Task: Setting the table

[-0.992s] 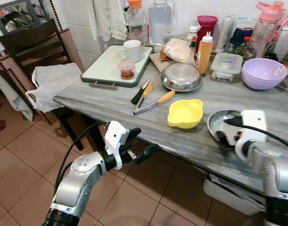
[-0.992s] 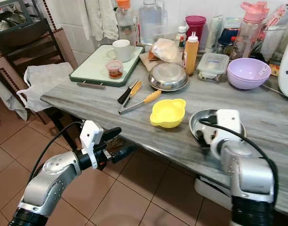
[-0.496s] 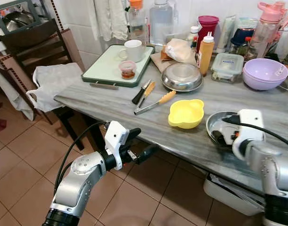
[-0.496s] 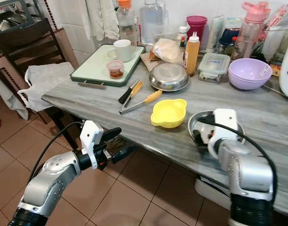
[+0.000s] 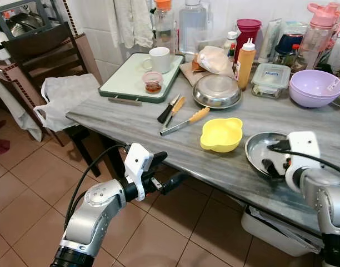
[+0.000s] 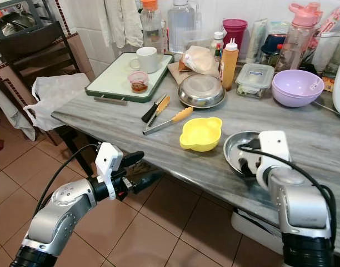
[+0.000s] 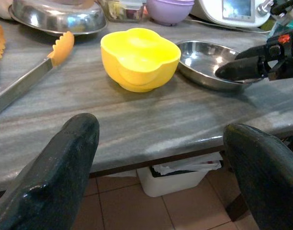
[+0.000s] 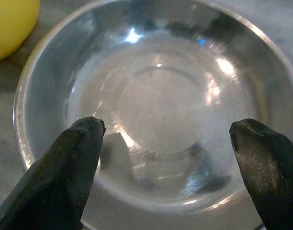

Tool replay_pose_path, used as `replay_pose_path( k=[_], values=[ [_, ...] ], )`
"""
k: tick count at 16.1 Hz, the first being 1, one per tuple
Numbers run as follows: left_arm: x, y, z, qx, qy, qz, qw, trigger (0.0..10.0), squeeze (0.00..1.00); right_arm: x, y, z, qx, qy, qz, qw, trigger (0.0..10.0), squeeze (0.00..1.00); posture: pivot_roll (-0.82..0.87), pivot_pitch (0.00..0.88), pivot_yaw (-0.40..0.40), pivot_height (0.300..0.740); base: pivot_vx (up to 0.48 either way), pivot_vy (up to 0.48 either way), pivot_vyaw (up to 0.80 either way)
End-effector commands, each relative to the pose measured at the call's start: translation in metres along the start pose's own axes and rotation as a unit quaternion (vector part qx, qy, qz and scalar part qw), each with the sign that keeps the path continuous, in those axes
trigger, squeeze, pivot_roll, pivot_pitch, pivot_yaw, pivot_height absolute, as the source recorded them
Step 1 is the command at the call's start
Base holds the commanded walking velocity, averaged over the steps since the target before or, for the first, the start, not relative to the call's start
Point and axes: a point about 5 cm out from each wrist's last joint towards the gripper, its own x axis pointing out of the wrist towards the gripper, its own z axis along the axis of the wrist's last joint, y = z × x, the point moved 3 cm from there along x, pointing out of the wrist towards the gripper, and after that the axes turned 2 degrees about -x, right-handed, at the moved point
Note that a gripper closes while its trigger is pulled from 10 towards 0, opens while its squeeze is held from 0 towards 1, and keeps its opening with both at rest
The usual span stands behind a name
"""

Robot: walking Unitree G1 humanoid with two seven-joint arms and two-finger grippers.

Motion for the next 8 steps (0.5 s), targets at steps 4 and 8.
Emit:
replay_pose_path(
  k=[4,8],
  values=[
    [-0.002,-0.001,0.001,0.003,0.004,-0.004,1.0,10.0,0.0,0.004,0.009,-0.009,0.017,0.026,0.028,0.999,10.0,0.0,-0.15,0.0,0.048,0.74,0.0,0.0,0.0],
    [-0.002,-0.001,0.001,0.003,0.004,-0.002,1.0,10.0,0.0,0.005,0.021,-0.003,0.03,0.023,0.058,0.998,10.0,0.0,-0.14,0.0,0.047,0.74,0.0,0.0,0.0]
  ],
)
